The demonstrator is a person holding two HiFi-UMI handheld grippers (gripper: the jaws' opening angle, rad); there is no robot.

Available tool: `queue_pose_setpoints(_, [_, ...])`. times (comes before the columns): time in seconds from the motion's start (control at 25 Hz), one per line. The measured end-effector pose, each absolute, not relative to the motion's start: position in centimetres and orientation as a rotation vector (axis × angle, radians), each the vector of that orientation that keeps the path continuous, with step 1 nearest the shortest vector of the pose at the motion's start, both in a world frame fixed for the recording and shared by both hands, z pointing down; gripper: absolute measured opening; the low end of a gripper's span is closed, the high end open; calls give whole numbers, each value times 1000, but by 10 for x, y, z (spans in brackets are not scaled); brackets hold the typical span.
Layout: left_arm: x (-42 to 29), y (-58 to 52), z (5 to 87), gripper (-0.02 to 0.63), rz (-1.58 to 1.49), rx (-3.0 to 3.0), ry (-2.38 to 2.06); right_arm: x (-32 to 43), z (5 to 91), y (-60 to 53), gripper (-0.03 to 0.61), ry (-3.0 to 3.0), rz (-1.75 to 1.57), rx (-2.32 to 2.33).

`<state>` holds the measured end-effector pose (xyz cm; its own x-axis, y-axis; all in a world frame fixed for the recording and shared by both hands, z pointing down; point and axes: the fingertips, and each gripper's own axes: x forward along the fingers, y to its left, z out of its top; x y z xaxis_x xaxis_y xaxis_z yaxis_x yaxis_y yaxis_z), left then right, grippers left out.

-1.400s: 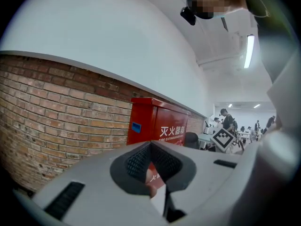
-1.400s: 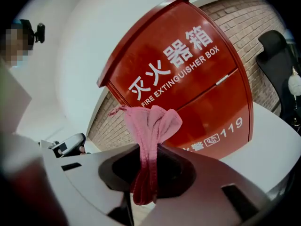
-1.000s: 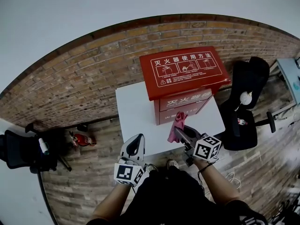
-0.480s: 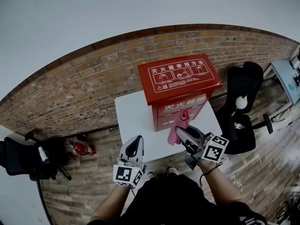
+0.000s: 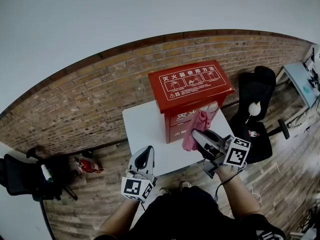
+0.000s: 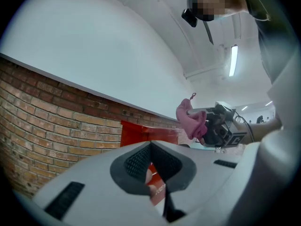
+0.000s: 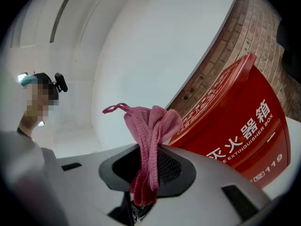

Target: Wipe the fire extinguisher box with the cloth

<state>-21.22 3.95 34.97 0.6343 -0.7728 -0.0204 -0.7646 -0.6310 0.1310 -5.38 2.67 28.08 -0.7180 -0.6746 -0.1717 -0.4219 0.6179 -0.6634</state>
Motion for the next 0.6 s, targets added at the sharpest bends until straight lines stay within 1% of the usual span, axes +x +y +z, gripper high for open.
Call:
queue_pose_setpoints(0.32, [-230, 43, 352, 34, -136, 2751, -1253, -60, 268, 22, 100, 2544, -832, -971])
queue_pose_setpoints(0.6, [-238, 35, 355, 34, -140, 2739, -1273, -52, 232, 5, 100, 2608, -746, -1026])
